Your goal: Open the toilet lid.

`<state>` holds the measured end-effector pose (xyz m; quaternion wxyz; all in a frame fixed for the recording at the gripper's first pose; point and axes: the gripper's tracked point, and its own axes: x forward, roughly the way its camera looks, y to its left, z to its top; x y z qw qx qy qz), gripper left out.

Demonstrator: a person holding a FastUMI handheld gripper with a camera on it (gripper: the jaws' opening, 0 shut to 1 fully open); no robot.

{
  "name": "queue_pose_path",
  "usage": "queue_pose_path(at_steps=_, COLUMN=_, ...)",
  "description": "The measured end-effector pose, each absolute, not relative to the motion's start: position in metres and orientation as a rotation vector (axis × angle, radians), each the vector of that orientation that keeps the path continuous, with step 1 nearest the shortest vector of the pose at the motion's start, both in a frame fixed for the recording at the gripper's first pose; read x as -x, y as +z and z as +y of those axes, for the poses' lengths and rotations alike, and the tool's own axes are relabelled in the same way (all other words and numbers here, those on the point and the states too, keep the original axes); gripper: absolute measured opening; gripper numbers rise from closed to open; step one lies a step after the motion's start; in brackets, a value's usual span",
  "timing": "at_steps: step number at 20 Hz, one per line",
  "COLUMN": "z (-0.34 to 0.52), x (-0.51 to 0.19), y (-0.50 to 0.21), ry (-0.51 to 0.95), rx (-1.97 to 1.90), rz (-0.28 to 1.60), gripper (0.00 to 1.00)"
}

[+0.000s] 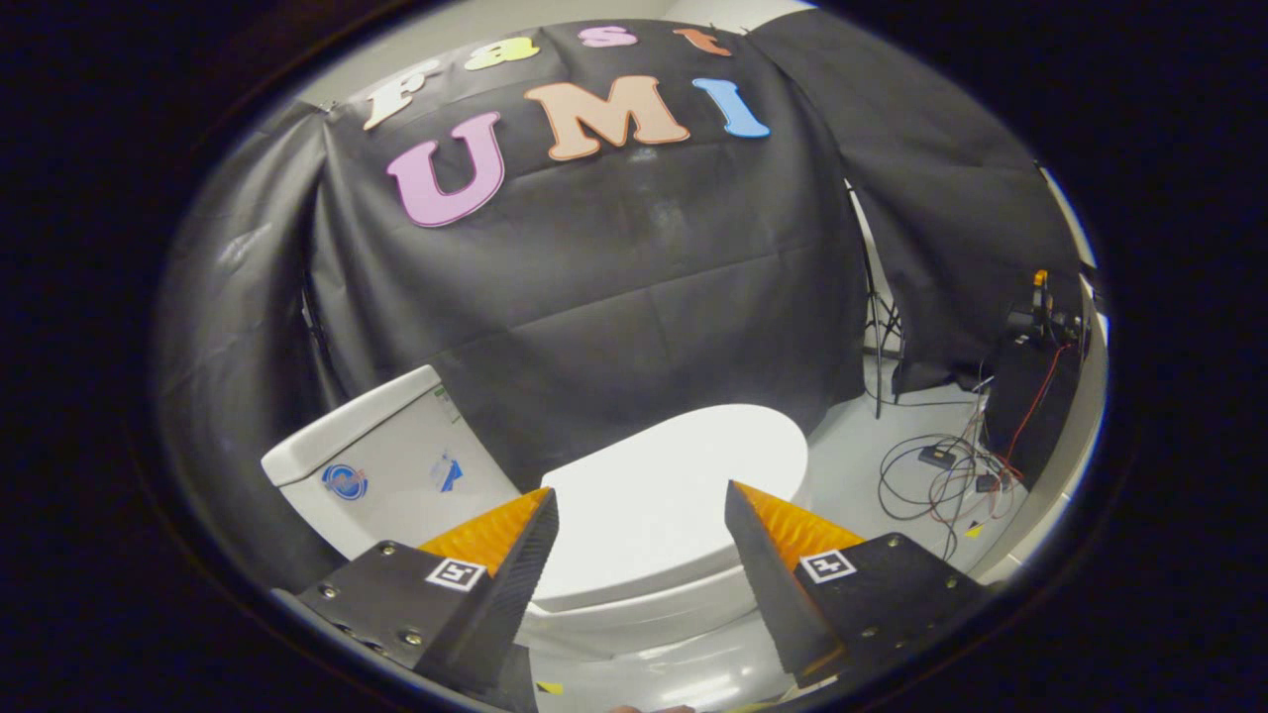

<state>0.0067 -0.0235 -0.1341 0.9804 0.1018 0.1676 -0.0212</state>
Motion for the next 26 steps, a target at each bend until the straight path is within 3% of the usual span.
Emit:
queue_pose_path(at_steps=17, z=-0.044, x=-0.011, y=-0.126, ry=-0.071, rx=-0.563, rz=0.157, gripper=0.97)
queue_pose_path(at_steps=26, z=-0.052, x=-0.027, y=-0.17, ry=-0.122, rx=-0.703, rz=0.202, gripper=0.97)
